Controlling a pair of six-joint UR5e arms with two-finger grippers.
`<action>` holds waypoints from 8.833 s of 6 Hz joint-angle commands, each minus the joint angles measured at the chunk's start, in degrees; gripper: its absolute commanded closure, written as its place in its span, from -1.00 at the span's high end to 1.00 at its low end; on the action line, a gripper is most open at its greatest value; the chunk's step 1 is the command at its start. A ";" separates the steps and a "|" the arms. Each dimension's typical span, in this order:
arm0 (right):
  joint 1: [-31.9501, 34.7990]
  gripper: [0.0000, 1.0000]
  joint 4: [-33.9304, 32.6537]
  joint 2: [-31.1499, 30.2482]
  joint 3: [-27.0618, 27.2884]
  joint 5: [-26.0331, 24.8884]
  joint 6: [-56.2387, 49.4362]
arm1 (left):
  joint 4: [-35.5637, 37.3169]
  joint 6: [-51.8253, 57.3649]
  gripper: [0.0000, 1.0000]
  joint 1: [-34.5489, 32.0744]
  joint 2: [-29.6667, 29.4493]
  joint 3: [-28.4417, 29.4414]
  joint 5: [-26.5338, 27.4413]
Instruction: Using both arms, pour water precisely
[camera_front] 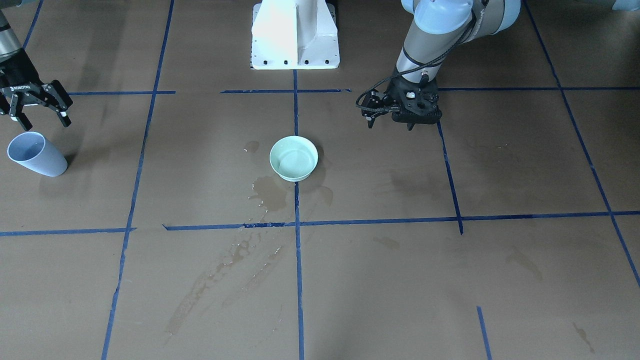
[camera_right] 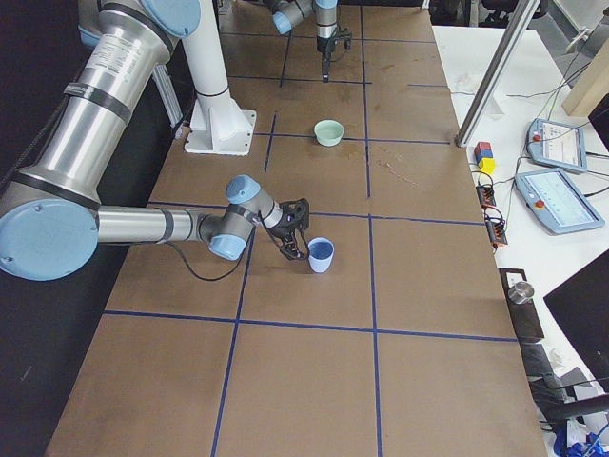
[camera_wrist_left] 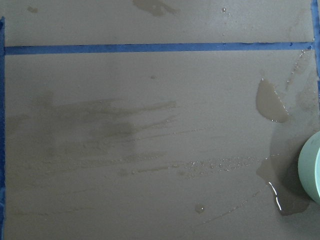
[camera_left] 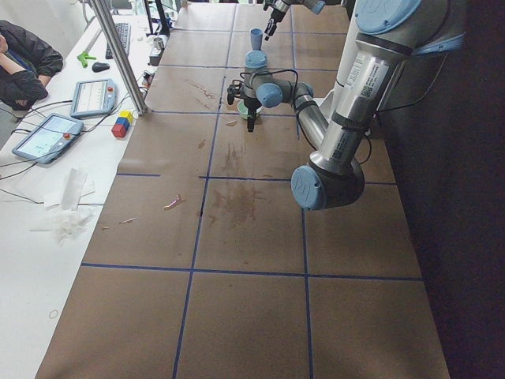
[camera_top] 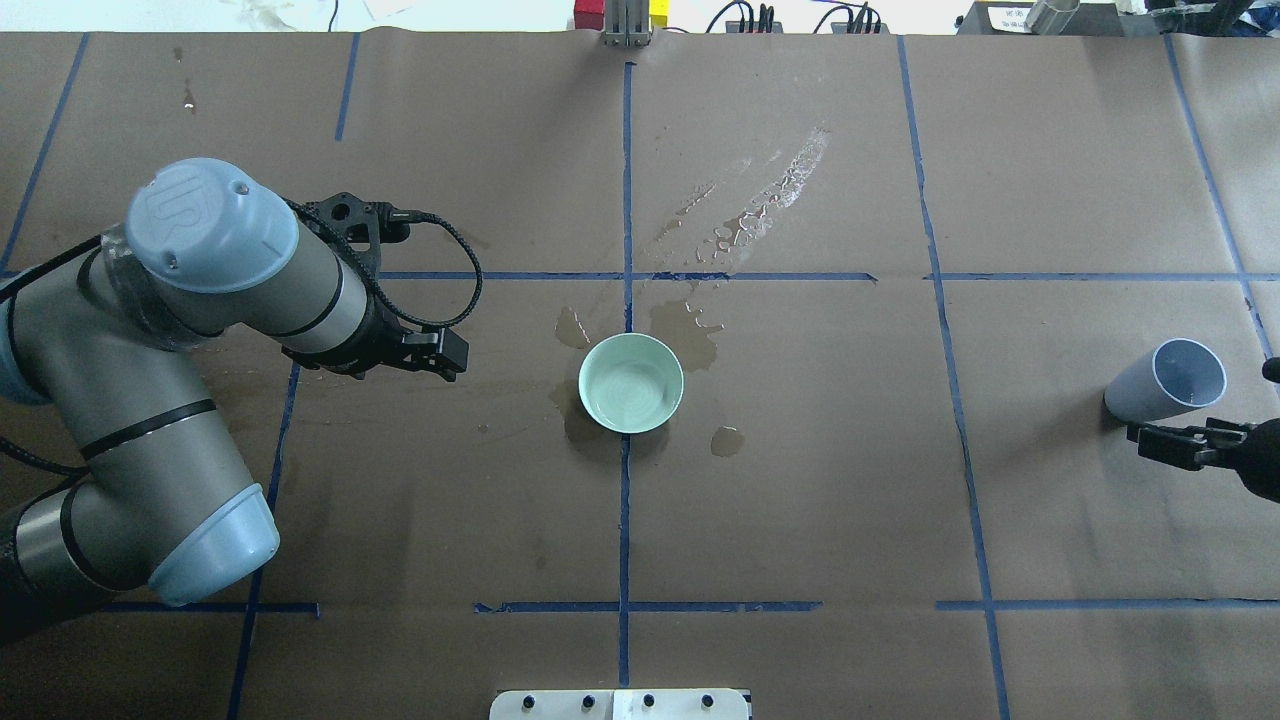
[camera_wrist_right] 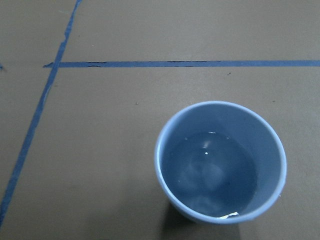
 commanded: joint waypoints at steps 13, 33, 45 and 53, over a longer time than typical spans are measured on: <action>-13.07 1.00 7.06 8.50 -14.86 -40.30 7.02 | 0.00 -1.85 1.00 0.26 0.26 0.15 0.00; -13.07 -1.00 -24.05 30.81 2.32 -43.11 -21.00 | 0.00 -1.85 1.00 0.35 0.09 -0.03 0.00; -20.80 -1.00 -75.12 62.21 -8.80 -54.98 -24.50 | 0.00 -1.76 1.00 0.35 -0.18 -0.11 -0.09; -20.98 -1.00 -75.12 62.21 -8.71 -56.48 -27.61 | 0.00 -1.67 1.00 0.26 -0.09 -0.11 -0.09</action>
